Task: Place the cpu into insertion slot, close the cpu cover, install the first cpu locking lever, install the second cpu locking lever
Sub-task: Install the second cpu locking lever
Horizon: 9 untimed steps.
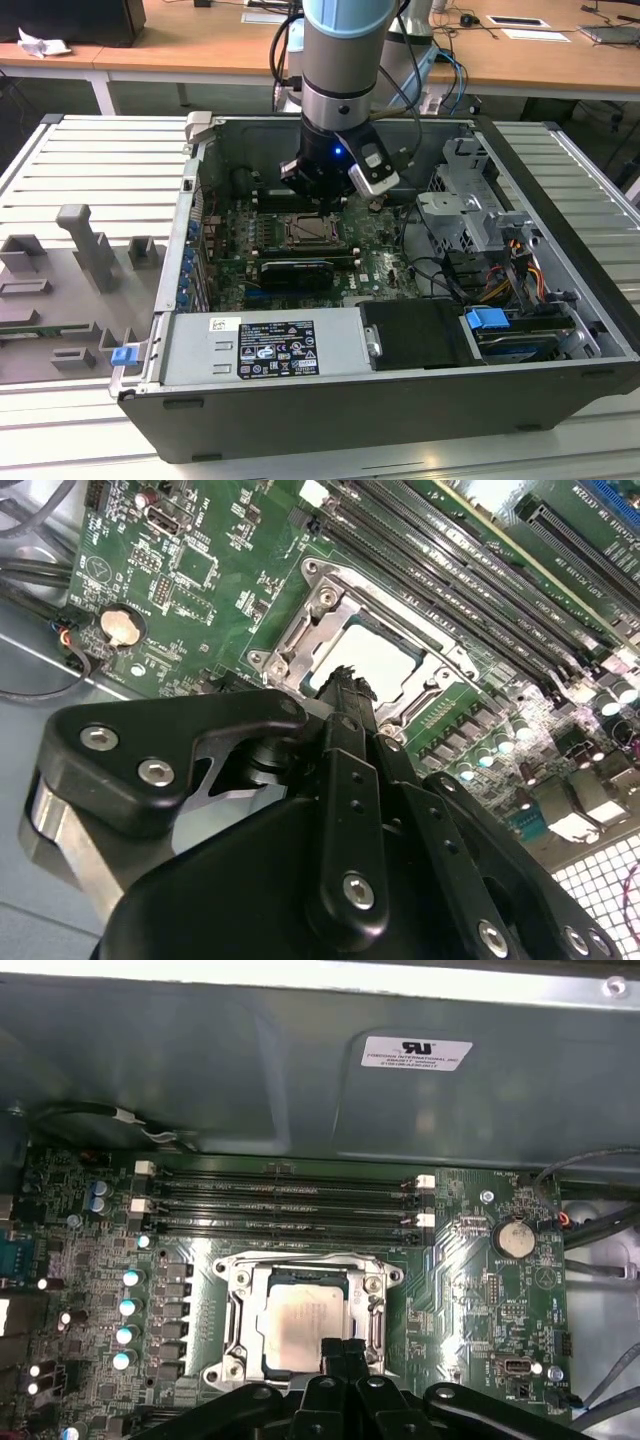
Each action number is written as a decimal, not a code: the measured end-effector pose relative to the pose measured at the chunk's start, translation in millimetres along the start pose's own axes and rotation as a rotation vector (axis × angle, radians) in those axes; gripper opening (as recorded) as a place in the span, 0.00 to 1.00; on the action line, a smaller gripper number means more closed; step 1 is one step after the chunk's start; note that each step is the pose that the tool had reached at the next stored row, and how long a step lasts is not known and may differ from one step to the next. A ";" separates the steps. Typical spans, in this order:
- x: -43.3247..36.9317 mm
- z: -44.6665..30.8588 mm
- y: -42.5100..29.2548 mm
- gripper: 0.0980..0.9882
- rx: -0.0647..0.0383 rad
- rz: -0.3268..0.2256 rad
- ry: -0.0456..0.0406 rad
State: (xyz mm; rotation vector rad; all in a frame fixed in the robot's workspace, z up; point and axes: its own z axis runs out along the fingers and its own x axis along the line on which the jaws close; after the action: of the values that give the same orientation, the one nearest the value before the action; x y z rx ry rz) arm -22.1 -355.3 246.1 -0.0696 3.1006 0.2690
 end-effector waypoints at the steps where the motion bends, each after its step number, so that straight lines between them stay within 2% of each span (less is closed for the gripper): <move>1: 0.0 -0.1 -0.6 0.01 0.000 0.000 0.0000; 9: 0.1 -0.6 -3.3 0.01 0.000 0.000 0.0000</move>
State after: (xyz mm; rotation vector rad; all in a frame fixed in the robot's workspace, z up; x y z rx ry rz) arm -22.1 -358.7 246.1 -0.0696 3.1006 0.2690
